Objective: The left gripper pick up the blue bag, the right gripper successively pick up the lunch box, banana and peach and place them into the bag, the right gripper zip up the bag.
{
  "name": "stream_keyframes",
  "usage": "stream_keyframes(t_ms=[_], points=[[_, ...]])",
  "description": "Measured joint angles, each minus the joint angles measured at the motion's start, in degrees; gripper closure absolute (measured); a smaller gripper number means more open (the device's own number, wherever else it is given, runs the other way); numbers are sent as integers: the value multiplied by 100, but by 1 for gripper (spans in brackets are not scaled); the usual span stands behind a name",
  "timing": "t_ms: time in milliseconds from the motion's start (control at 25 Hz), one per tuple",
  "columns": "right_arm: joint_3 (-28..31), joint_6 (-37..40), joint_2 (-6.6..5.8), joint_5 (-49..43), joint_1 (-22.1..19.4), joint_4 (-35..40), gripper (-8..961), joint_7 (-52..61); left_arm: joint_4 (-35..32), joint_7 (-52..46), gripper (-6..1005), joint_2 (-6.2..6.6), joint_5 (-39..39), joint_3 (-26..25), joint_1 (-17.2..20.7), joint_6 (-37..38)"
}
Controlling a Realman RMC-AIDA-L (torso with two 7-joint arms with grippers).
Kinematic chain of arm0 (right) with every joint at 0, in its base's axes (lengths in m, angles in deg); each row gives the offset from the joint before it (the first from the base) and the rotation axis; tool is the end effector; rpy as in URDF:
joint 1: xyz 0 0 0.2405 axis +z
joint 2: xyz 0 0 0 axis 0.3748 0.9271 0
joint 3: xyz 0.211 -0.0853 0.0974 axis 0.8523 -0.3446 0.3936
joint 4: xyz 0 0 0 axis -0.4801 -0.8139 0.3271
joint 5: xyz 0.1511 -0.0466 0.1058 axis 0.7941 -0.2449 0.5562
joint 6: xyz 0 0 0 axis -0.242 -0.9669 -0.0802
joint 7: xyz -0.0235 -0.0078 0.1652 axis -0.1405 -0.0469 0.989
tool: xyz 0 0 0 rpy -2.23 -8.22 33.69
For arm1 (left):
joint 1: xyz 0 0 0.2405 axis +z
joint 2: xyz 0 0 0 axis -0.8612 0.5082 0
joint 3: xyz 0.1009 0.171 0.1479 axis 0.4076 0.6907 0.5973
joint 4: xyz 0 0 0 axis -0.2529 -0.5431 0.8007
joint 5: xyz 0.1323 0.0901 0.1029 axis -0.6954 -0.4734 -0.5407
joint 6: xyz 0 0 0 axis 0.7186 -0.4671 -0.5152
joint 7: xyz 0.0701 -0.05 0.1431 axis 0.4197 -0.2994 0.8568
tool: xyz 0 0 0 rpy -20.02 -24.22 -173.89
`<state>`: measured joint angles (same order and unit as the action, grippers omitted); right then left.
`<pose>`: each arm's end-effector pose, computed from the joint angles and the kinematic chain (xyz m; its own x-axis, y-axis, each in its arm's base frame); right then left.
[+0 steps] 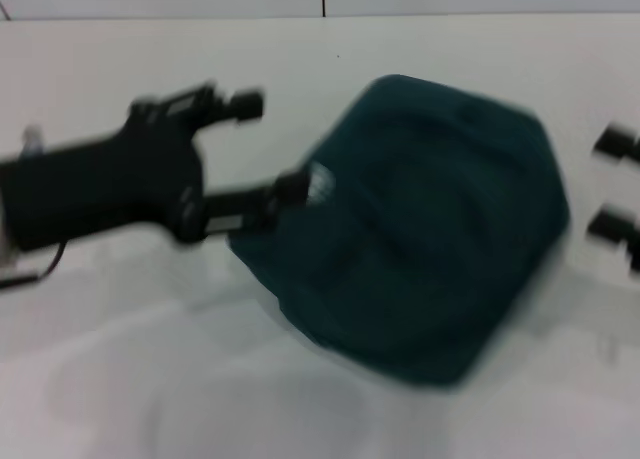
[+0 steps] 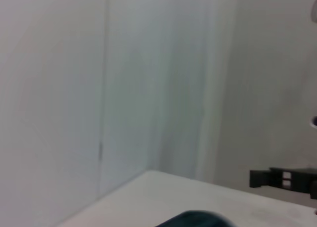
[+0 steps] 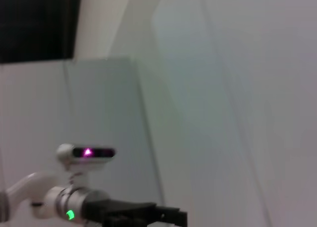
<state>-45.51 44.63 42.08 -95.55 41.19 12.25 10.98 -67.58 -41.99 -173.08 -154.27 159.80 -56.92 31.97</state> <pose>0.2321 0.2524 0.0434 0.5469 -0.0562 -0.8353 -0.2900 -0.9487 -0.1261 -0.1668 0.2396 0.0384 0.7743 0.1378 0.6176 0.3567 -0.9013 -0.2460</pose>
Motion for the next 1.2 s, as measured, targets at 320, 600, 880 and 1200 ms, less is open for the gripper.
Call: stream_keyframes(t_ms=[320, 600, 880, 1200], points=[[-5, 122, 63, -694, -391, -53, 94, -567, 2188, 2275, 121, 19, 303, -755, 141, 1426], [7, 176, -12, -720, -553, -5, 93, -576, 2398, 2559, 124, 24, 227, -846, 139, 1651], [16, 164, -101, -1020, -663, -50, 93, -1009, 2513, 2841, 125, 9, -497, -819, 27, 1693], [18, -256, -91, -1159, -1060, -309, 93, -1718, 3886, 3971, 124, 31, -899, -1282, -388, 1619]])
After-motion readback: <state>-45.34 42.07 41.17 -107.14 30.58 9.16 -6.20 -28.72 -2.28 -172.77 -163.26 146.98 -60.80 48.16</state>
